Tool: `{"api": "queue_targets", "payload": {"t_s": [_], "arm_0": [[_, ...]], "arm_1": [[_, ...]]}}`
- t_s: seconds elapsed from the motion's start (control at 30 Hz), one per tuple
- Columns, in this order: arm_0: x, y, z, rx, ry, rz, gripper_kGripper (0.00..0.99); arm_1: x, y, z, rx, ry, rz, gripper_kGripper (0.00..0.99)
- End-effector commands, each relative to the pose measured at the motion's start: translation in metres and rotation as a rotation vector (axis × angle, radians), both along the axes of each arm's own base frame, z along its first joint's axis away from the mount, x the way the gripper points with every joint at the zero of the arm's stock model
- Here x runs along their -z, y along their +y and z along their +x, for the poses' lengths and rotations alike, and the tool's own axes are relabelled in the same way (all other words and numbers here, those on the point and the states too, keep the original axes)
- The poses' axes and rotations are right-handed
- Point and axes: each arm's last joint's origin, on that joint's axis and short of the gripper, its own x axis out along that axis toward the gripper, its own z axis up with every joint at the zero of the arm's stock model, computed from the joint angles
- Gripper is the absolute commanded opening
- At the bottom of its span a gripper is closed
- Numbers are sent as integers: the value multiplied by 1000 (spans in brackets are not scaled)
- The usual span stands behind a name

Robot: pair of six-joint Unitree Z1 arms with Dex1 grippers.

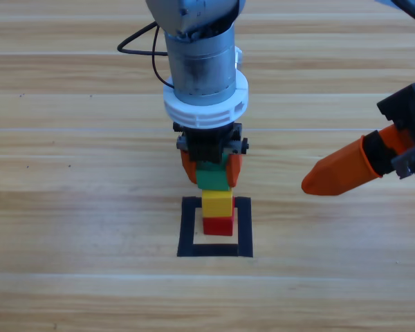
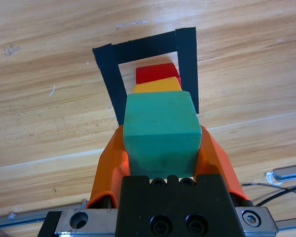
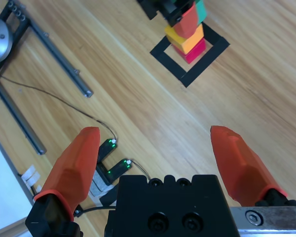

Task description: Stack the blocks in the rectangular block: red at the bottom, yellow in the middle, green on top

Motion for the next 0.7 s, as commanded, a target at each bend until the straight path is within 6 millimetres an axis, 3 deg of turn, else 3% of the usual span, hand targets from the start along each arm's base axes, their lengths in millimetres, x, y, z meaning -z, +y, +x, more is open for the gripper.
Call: {"api": "queue_targets", "payload": {"t_s": [0.03,0.23,0.27,0.3,0.37,0.4,0.7], "arm_0": [[26,-12,-2,32,34,51,55],[25,-12,-3,34,34,51,57],[25,-11,-3,34,34,53,115],[25,-11,-3,35,35,54,290],[26,-11,-5,37,38,60,896],[26,-10,-5,37,39,63,986],[8,-2,-10,42,12,52,990]], "arm_1": [[9,0,3,-41,36,24,986],[11,2,4,-46,39,21,986],[12,2,5,-48,40,20,986],[13,3,5,-48,41,19,986],[14,4,6,-50,46,18,986],[14,5,6,-53,46,20,986],[16,6,7,-61,53,23,986]]}}
